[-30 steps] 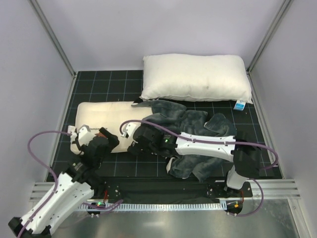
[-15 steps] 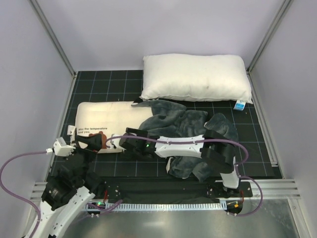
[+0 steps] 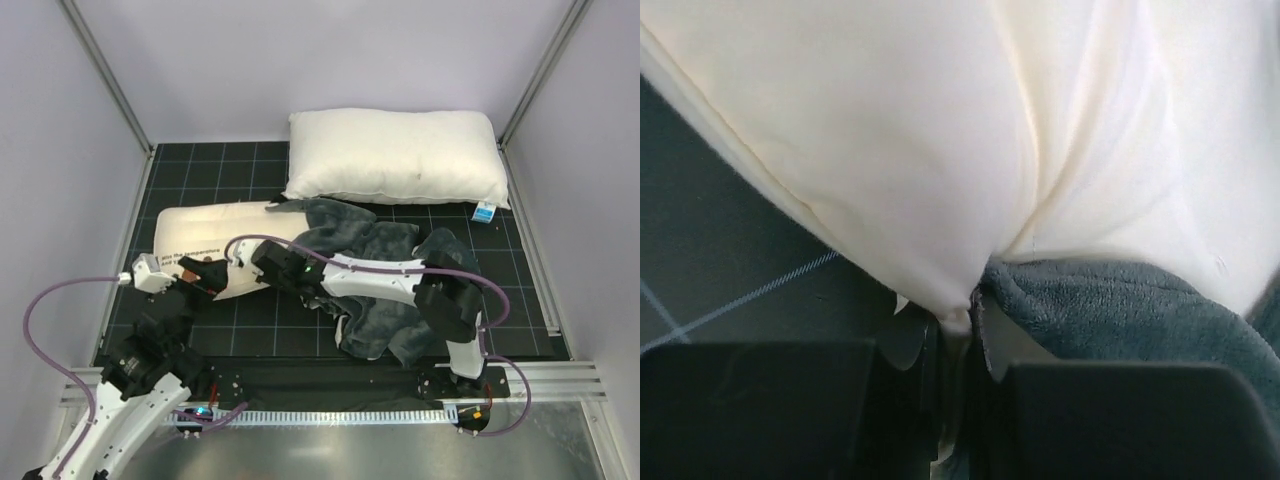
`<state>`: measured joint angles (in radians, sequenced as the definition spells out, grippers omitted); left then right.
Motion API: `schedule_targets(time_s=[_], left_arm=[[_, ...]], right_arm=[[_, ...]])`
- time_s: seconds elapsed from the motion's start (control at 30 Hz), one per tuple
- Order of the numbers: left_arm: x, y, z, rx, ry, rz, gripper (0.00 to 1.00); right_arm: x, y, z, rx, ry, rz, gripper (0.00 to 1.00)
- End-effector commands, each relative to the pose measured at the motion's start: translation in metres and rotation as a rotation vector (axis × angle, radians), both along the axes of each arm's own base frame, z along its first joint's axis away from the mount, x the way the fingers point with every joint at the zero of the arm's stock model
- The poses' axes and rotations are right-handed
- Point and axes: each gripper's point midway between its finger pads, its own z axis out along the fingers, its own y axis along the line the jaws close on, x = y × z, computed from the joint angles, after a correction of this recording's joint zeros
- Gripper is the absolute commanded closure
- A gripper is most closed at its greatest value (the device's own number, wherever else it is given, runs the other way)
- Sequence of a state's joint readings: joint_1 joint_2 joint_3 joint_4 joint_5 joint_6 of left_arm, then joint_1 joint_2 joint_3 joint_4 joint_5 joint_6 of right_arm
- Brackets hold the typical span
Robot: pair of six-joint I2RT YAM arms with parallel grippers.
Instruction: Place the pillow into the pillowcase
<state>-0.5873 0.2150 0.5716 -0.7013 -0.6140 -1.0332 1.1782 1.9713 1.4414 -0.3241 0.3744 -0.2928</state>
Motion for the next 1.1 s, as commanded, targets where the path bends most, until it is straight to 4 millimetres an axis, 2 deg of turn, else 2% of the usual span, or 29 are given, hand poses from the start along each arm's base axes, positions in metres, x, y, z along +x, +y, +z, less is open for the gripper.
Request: schedule_targets(time_s=[0.0,0.03,0.07,0.13,0.2,0.27,0.3,0.33,0.37,0.4,0.5,0.57,0.63,0.67,0.77,0.8,0.87,0.9,1.0,1.07], left_arm=[[0.000,-0.046,-0.017,0.065,0.003,-0.271,0.00],[0.003,-0.054,-0.009,0.044,-0.047,-0.306,0.00],[0.000,-0.067,-0.020,0.042,-0.041,-0.379,0.02],[-0.003,-0.083,-0.013,0.007,-0.099,-0.462,0.04],[-0.004,-0.091,-0.032,0.002,-0.082,-0.501,0.05],[-0.004,-0.103,-0.037,-0.039,-0.091,-0.547,0.06],[-0.004,-0.108,-0.055,-0.060,-0.061,-0.559,0.06],[-0.003,-0.112,-0.062,-0.079,-0.049,-0.567,0.05],[0.001,-0.117,-0.055,-0.116,-0.097,-0.574,0.05],[0.001,-0.120,-0.072,-0.127,-0.073,-0.583,0.04],[0.008,-0.129,-0.064,-0.206,-0.122,-0.579,0.04],[0.011,-0.133,-0.071,-0.244,-0.078,-0.564,0.05],[0.016,-0.135,-0.067,-0.302,-0.064,-0.524,0.06],[0.016,-0.139,-0.077,-0.301,-0.018,-0.516,0.06],[0.023,-0.145,-0.072,-0.319,-0.001,-0.476,0.07],[0.021,-0.152,-0.082,-0.296,0.037,-0.486,0.07],[0.027,-0.159,-0.073,-0.298,0.023,-0.466,0.14],[0.027,-0.166,-0.084,-0.273,0.070,-0.479,0.16],[0.028,-0.180,-0.098,-0.252,0.142,-0.493,0.22],[0.033,-0.185,-0.097,-0.272,0.125,-0.485,0.22]], right_arm=[[0.022,0.008,0.088,0.377,0.076,-0.120,0.96],[0.019,0.010,0.093,0.411,0.122,-0.100,0.96],[0.029,0.003,0.103,0.449,0.132,-0.124,0.96],[0.032,0.000,0.108,0.491,0.175,-0.133,0.96],[0.039,-0.003,0.112,0.503,0.187,-0.142,0.96],[0.040,-0.002,0.111,0.510,0.202,-0.140,0.96],[0.041,-0.002,0.109,0.510,0.209,-0.144,0.96],[0.042,-0.002,0.108,0.511,0.217,-0.146,0.96],[0.041,0.000,0.109,0.529,0.241,-0.153,0.96],[0.044,0.000,0.111,0.536,0.245,-0.158,0.96],[0.047,-0.003,0.117,0.563,0.251,-0.173,0.96],[0.043,0.000,0.119,0.583,0.280,-0.155,0.96],[0.045,-0.001,0.120,0.591,0.279,-0.163,0.96],[0.046,-0.002,0.120,0.596,0.281,-0.172,0.96],[0.047,-0.003,0.121,0.611,0.281,-0.189,0.96],[0.048,-0.004,0.122,0.613,0.279,-0.189,0.96],[0.047,-0.004,0.125,0.621,0.280,-0.187,0.96],[0.046,-0.005,0.127,0.626,0.282,-0.193,0.96],[0.047,-0.007,0.131,0.633,0.274,-0.201,0.96],[0.045,-0.008,0.132,0.635,0.274,-0.197,0.96]])
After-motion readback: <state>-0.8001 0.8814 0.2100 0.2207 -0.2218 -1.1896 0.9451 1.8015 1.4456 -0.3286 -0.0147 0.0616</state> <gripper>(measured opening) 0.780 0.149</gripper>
